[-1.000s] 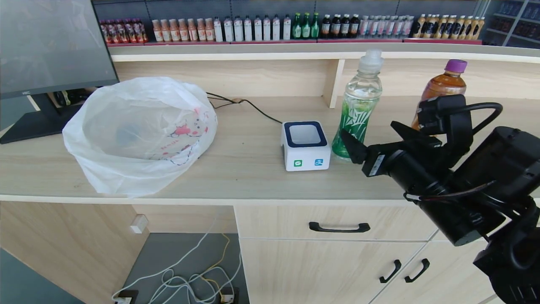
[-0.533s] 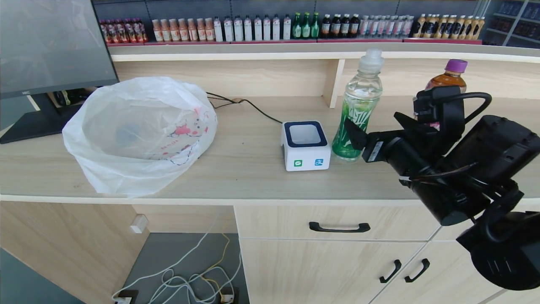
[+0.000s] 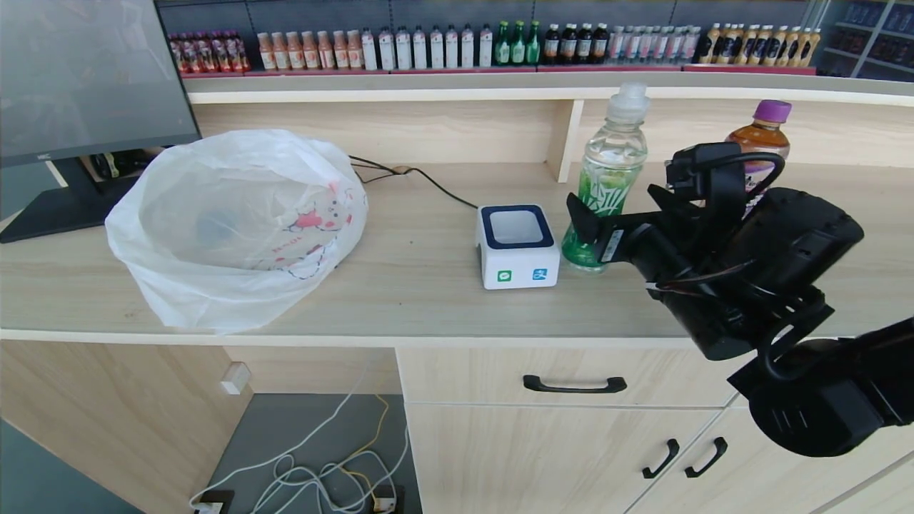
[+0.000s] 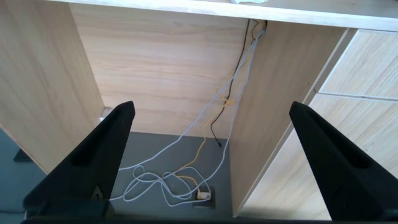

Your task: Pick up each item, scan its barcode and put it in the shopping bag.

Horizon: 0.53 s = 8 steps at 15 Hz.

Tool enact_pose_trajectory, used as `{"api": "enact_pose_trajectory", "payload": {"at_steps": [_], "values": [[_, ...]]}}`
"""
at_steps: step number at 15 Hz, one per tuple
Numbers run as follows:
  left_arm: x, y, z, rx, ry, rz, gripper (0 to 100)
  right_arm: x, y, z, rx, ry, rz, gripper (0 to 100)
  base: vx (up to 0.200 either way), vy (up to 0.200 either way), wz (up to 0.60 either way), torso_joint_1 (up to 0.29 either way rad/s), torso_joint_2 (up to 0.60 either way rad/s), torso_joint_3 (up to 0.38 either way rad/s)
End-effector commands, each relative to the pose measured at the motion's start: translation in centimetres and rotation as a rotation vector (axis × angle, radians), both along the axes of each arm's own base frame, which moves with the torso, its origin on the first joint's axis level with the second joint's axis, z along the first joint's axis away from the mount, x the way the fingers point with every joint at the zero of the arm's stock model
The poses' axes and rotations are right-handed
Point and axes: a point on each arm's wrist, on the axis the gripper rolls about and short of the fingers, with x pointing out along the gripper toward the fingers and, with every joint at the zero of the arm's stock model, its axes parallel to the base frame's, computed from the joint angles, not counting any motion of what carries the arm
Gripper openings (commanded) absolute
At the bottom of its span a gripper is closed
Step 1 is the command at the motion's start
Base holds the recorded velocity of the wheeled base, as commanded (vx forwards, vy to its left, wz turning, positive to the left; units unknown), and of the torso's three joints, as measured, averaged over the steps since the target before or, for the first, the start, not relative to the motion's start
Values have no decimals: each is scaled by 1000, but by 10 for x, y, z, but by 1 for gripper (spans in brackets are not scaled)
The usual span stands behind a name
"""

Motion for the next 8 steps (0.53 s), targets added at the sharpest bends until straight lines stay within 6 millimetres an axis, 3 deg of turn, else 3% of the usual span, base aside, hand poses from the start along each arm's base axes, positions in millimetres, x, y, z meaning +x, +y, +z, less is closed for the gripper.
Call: {"api": "enact_pose_trajectory", "payload": {"at_steps": [1, 8], "values": [[0, 0, 0, 0, 1, 0, 100, 9, 3, -5, -5, 6, -5, 100, 0, 0, 0, 0, 0, 0], [0, 0, 0, 0, 1, 0, 100, 28, 5, -3, 4, -22, -7, 100, 0, 0, 0, 0, 0, 0]]}}
